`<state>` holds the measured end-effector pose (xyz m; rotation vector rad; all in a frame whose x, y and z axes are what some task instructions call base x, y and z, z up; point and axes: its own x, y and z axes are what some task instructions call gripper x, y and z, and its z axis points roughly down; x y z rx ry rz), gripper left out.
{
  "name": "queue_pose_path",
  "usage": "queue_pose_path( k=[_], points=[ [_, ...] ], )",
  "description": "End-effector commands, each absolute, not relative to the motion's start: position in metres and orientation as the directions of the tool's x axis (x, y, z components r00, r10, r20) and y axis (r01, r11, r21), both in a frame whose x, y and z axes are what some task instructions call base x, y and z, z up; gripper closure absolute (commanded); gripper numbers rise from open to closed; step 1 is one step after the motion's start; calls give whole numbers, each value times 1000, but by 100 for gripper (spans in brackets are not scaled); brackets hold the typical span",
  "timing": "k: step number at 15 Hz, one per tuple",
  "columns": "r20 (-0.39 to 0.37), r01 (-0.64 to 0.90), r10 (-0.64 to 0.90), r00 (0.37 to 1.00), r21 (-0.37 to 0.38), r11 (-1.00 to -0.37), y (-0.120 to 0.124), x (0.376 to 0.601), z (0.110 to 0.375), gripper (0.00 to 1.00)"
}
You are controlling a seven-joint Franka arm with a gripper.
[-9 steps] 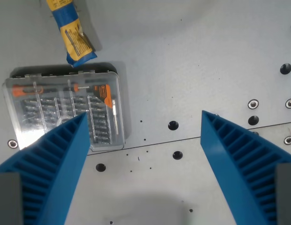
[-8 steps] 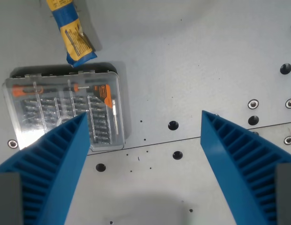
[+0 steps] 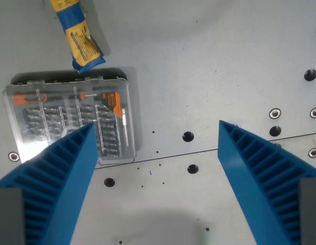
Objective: Move above the blue bag
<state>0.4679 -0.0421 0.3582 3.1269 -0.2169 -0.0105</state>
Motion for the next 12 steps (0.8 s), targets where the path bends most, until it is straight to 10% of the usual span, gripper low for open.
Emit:
queue_pose_path(
  k=[1,12],
  points=[
    [3,-124,-124,992,10,-992,-40,469,356,0],
    [35,-66,-65,997,23,-998,-23,484,320,0]
  ],
)
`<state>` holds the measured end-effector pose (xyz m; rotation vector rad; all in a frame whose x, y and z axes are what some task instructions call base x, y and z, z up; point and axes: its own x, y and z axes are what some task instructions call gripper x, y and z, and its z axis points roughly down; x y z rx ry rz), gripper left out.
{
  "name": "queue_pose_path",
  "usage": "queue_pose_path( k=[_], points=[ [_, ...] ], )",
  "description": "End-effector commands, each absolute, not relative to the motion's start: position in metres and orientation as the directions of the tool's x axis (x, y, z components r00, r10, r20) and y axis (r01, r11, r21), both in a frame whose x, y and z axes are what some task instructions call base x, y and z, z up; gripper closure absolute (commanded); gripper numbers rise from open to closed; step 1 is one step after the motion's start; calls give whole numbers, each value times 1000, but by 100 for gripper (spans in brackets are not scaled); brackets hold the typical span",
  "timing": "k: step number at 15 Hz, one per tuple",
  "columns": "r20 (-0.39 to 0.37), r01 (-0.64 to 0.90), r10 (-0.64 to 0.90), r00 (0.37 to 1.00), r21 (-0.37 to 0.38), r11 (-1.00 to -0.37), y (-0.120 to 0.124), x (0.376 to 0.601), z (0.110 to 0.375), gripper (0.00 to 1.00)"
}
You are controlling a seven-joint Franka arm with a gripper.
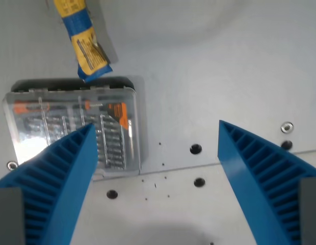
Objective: Move above the blue bag
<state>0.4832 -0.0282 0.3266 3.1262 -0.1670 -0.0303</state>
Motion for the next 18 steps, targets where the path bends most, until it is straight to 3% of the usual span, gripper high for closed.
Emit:
queue_pose_path(
  k=[1,18],
  points=[
    [38,-59,-58,998,24,-998,-20,486,315,0],
    [6,49,50,999,85,-995,28,532,229,0]
  ],
)
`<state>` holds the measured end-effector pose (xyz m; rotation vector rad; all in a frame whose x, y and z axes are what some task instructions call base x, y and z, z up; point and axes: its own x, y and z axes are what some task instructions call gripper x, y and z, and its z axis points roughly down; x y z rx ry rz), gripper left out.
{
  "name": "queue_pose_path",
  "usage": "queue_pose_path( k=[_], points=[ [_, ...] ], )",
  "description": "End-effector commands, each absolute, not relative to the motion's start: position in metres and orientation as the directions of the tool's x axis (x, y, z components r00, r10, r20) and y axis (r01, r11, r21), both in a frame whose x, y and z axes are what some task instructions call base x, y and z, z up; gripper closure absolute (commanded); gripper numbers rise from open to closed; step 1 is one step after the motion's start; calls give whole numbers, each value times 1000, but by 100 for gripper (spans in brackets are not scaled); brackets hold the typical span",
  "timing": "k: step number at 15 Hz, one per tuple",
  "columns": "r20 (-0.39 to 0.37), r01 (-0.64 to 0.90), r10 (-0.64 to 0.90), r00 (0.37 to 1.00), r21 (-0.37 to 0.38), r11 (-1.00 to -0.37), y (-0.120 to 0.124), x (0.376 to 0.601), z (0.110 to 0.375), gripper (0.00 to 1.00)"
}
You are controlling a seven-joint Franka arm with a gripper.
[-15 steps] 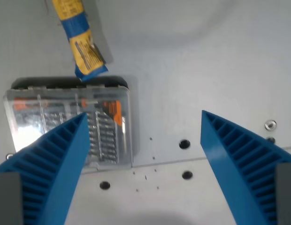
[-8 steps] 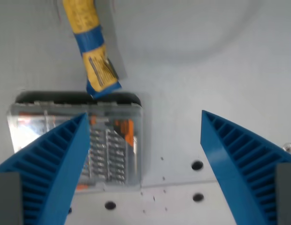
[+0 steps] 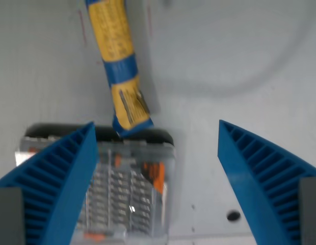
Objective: Move above the blue bag
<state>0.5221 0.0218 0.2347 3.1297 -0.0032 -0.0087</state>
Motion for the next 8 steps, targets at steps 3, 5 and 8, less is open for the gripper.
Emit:
queue_pose_path(
  k=[3,5,8],
  points=[
    [-14,60,58,998,95,-994,36,541,213,0],
    [-21,63,61,998,101,-993,40,546,203,0],
    [-24,66,64,998,112,-992,46,554,187,0]
  ],
)
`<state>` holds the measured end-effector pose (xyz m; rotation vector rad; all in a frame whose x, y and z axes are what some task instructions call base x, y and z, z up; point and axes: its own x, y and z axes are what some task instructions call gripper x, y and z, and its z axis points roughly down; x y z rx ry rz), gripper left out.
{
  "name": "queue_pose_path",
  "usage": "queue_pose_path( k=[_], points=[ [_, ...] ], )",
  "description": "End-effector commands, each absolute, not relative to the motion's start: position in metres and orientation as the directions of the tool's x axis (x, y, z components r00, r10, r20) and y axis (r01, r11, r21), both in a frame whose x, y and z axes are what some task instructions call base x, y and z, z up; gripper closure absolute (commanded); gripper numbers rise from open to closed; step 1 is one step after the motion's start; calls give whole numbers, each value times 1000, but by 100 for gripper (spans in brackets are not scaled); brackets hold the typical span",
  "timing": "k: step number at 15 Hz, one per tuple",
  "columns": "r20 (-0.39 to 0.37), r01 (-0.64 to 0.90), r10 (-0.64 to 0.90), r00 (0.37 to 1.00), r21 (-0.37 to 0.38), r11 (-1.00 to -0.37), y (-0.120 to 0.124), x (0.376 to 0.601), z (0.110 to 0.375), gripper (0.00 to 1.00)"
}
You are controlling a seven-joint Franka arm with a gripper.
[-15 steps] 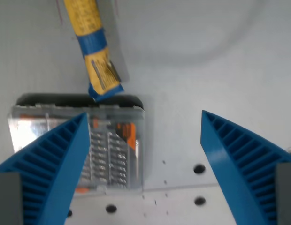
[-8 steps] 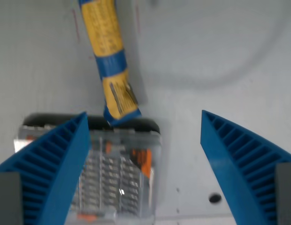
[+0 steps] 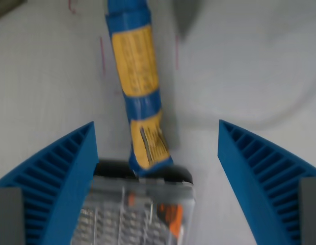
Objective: Move above the blue bag
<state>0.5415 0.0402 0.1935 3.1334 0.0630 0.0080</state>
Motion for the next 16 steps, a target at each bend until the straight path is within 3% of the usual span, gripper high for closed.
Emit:
queue_pose_path(
  k=[1,8,16],
  points=[
    [-21,66,64,998,115,-991,48,556,182,0],
    [-2,57,58,998,128,-990,56,562,150,0],
    [-4,47,47,999,129,-991,59,564,142,0]
  ],
)
